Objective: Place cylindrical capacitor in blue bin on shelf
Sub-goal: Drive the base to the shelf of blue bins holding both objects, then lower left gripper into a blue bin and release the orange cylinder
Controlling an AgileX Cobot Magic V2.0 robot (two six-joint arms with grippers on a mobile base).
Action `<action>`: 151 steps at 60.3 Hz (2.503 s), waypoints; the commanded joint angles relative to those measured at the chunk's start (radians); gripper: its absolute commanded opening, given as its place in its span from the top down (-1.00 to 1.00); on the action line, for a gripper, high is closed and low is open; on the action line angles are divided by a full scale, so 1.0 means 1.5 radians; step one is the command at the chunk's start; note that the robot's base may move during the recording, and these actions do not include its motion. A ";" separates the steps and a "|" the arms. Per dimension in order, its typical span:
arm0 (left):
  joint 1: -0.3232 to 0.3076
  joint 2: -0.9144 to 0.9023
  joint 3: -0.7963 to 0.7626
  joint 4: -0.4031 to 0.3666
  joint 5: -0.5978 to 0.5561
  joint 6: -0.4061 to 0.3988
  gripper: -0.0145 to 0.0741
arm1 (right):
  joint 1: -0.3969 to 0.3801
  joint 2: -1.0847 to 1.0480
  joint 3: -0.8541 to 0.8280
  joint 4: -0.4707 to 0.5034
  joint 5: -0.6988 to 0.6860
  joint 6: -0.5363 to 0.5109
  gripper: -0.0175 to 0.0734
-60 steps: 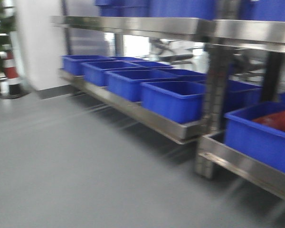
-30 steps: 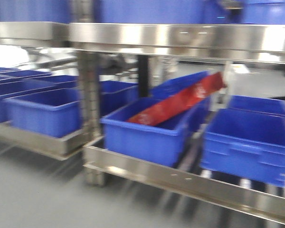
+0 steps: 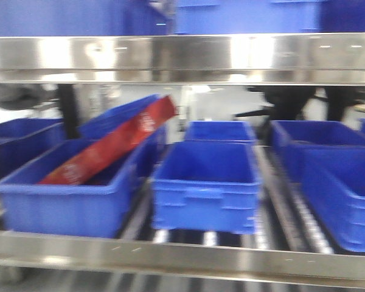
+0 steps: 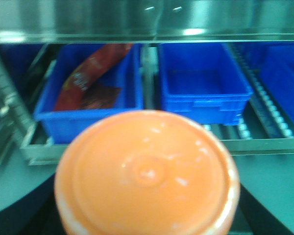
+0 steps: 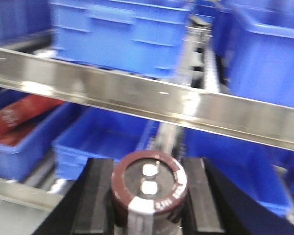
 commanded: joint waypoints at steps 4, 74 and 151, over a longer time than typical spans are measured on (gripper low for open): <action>-0.005 -0.003 0.000 -0.003 -0.012 -0.001 0.92 | -0.002 0.000 -0.001 -0.006 -0.016 -0.002 0.91; -0.005 -0.003 0.000 -0.003 -0.012 -0.001 0.92 | -0.002 0.000 -0.001 -0.006 -0.016 -0.002 0.91; -0.005 -0.003 0.000 -0.003 -0.012 -0.001 0.92 | -0.002 0.000 -0.001 -0.006 -0.016 -0.002 0.91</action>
